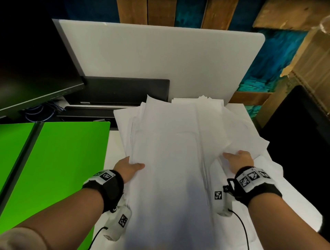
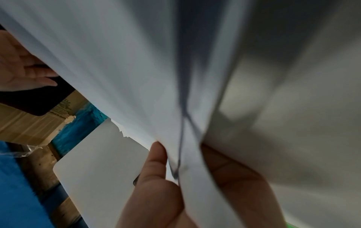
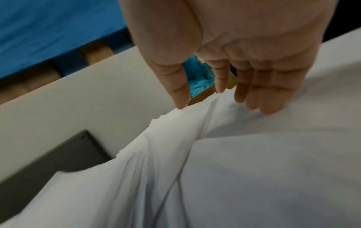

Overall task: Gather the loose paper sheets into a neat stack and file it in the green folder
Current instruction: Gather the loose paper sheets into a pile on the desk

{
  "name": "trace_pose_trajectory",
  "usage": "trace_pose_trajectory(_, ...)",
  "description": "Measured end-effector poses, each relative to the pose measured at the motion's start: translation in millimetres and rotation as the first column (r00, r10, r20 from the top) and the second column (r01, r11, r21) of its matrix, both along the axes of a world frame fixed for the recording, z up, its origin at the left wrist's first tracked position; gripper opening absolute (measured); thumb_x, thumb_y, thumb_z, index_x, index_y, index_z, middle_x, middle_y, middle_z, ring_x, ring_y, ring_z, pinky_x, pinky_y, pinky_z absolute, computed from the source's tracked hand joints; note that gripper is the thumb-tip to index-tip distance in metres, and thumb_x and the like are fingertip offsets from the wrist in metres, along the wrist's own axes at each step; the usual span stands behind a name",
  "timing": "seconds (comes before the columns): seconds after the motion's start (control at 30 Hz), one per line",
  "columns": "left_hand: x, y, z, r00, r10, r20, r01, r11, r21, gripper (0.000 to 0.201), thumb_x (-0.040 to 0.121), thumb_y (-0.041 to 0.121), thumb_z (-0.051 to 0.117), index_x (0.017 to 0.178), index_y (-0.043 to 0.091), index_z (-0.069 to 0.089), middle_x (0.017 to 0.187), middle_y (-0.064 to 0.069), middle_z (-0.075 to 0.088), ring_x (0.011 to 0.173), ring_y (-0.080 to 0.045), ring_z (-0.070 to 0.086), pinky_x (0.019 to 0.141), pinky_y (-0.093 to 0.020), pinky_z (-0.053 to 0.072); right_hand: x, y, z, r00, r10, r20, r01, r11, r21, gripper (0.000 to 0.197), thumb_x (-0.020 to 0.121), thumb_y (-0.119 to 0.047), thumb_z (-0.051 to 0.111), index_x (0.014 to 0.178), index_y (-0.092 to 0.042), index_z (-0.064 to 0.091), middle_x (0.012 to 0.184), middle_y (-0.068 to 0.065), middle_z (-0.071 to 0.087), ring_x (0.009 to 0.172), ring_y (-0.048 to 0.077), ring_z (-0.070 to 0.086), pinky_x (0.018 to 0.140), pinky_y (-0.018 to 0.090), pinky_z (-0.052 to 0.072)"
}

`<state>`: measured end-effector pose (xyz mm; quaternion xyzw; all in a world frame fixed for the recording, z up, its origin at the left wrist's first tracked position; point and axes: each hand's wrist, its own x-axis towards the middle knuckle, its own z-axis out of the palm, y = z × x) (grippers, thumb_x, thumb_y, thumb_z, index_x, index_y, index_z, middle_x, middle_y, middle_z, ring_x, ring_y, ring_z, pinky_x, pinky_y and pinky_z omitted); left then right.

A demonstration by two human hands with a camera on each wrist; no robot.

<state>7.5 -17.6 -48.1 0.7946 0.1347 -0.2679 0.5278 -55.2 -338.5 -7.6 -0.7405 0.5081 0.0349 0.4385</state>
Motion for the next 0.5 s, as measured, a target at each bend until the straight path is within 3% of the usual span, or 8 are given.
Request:
trace_pose_trajectory(0.03,0.4,-0.3,-0.2,1.0,0.003,-0.006,-0.003,1.0,-0.006,0.054,0.062,0.028,0.075,0.11,0.008,0.06,0.118,-0.016,0.065,0.108,-0.032,0.06,0.1,-0.04,0.046,3.1,-3.8,-3.1,0.999,-0.032,0.026,0.029,0.993,0.116,0.067,0.067,-0.032,0.074,0.12,0.004,0.053,0.097,0.021,0.06,0.087,0.033,0.06,0.079,0.037,0.046)
trace_pose_trajectory(0.07,0.9,-0.5,-0.5,1.0,0.006,-0.015,-0.007,1.0,-0.01,0.054,0.064,0.027,0.076,0.112,0.007,0.059,0.118,-0.016,0.064,0.109,-0.032,0.06,0.101,-0.041,0.045,7.1,-4.1,-6.4,0.999,-0.025,0.035,0.018,0.979,0.205,0.05,0.069,-0.031,0.073,0.102,0.004,0.059,0.086,0.017,0.06,0.071,0.028,0.058,0.072,0.035,0.046)
trace_pose_trajectory(0.1,1.1,-1.0,-0.2,1.0,0.006,-0.015,-0.006,1.0,-0.009,0.051,0.071,0.023,0.076,0.115,0.006,0.058,0.119,-0.016,0.064,0.11,-0.032,0.059,0.101,-0.04,0.045,11.2,-2.4,-10.9,0.999,0.022,0.039,-0.03,0.977,0.211,0.031,0.076,-0.03,0.07,0.082,-0.001,0.06,0.082,0.015,0.059,0.064,0.024,0.055,0.069,0.034,0.045)
trace_pose_trajectory(0.17,1.4,-1.0,-1.1,1.0,0.014,-0.008,-0.014,1.0,0.001,0.043,0.079,0.017,0.07,0.117,0.003,0.057,0.118,-0.016,0.063,0.111,-0.032,0.058,0.101,-0.037,0.044,17.9,3.0,-14.5,0.975,0.212,-0.062,-0.208,0.976,0.066,0.033,0.087,-0.032,0.06,0.064,-0.01,0.051,0.086,0.012,0.056,0.07,0.023,0.054,0.075,0.031,0.041)
trace_pose_trajectory(0.23,0.7,-1.0,0.0,1.0,0.023,-0.01,-0.023,1.0,0.0,0.041,0.081,0.016,0.068,0.118,0.003,0.057,0.116,-0.014,0.064,0.112,-0.031,0.058,0.1,-0.035,0.044,21.4,2.6,-10.1,0.938,0.314,-0.146,-0.327,0.942,-0.073,0.032,0.09,-0.031,0.056,0.074,-0.003,0.056,0.09,0.013,0.054,0.092,0.031,0.057,0.081,0.03,0.039)
trace_pose_trajectory(0.33,0.7,-0.1,1.6,0.999,0.033,-0.035,-0.034,0.999,-0.026,0.033,0.081,0.016,0.068,0.111,0.01,0.059,0.119,-0.015,0.064,0.111,-0.032,0.06,0.102,-0.04,0.044,20.0,-10.6,7.1,0.896,0.322,-0.305,-0.378,0.914,-0.146,0.043,0.093,-0.033,0.051,0.111,0.005,0.059,0.112,0.019,0.06,0.115,0.032,0.053,0.088,0.029,0.039)
trace_pose_trajectory(0.4,1.2,1.3,1.5,0.997,0.051,-0.064,-0.054,0.997,-0.056,0.03,0.08,0.015,0.068,0.109,0.012,0.06,0.119,-0.016,0.065,0.11,-0.032,0.06,0.102,-0.043,0.045,16.2,-24.8,18.8,0.87,0.305,-0.388,-0.392,0.905,-0.167,0.05,0.095,-0.038,0.044,0.123,0.003,0.053,0.131,0.019,0.054,0.124,0.03,0.048,0.097,0.029,0.037)
trace_pose_trajectory(0.5,2.0,1.4,0.2,0.995,0.064,-0.073,-0.068,0.996,-0.056,0.038,0.078,0.015,0.07,0.115,0.007,0.061,0.119,-0.017,0.065,0.109,-0.033,0.061,0.102,-0.045,0.045,11.7,-37.7,25.5,0.854,0.308,-0.419,-0.408,0.897,-0.173,0.055,0.093,-0.038,0.049,0.129,0.004,0.048,0.138,0.02,0.049,0.128,0.03,0.045,0.1,0.029,0.035)
